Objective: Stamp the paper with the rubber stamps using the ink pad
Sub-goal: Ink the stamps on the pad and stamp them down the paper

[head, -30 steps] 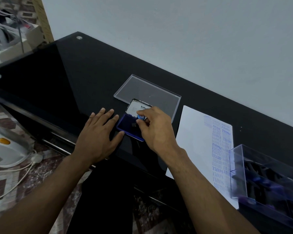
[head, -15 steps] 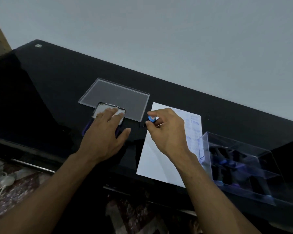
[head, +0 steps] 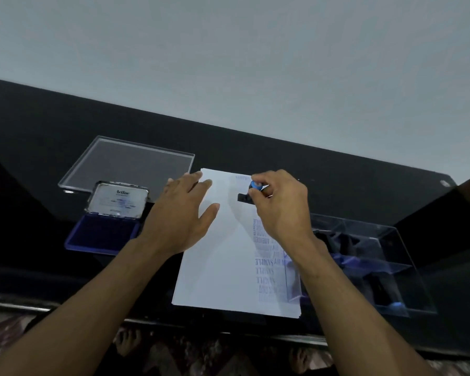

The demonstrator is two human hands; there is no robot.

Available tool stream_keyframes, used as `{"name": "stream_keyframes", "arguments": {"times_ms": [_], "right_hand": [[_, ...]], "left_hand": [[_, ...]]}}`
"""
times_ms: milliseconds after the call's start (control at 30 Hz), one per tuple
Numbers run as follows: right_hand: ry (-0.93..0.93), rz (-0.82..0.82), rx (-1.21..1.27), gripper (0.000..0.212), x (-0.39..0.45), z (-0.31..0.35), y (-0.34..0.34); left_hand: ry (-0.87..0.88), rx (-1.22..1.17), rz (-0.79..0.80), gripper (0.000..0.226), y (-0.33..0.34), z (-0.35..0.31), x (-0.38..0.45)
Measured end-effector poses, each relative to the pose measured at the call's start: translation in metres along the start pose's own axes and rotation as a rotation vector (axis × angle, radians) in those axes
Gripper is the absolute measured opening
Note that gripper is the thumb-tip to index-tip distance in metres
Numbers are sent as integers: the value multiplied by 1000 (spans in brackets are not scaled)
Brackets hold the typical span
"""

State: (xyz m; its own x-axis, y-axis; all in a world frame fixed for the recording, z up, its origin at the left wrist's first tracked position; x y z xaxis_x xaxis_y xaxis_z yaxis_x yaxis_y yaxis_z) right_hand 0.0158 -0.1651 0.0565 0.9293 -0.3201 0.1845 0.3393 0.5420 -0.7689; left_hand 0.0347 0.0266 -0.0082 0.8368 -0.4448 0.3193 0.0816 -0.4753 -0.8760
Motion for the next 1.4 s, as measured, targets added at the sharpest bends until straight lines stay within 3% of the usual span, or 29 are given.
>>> {"name": "stream_keyframes", "arguments": {"times_ms": [600, 1400], "right_hand": [[28, 52, -50, 27, 42, -13, 14], [7, 174, -209, 29, 48, -11, 41]], "left_hand": [[56, 178, 169, 72, 55, 19, 45], [50, 216, 140, 70, 61, 24, 44]]}}
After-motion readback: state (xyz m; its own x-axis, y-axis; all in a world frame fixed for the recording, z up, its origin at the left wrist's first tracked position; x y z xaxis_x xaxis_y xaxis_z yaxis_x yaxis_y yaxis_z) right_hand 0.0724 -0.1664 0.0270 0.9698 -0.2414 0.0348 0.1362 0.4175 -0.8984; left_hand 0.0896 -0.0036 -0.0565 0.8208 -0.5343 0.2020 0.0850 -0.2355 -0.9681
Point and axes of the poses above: each hand's wrist, its own x-axis towards the middle knuckle, its own y-axis out of the palm, z = x × y, the point moved 5 cm from there along x, towards the middle knuckle, and after that the axes turned 11 degrees about y, right-handed, at the moved point
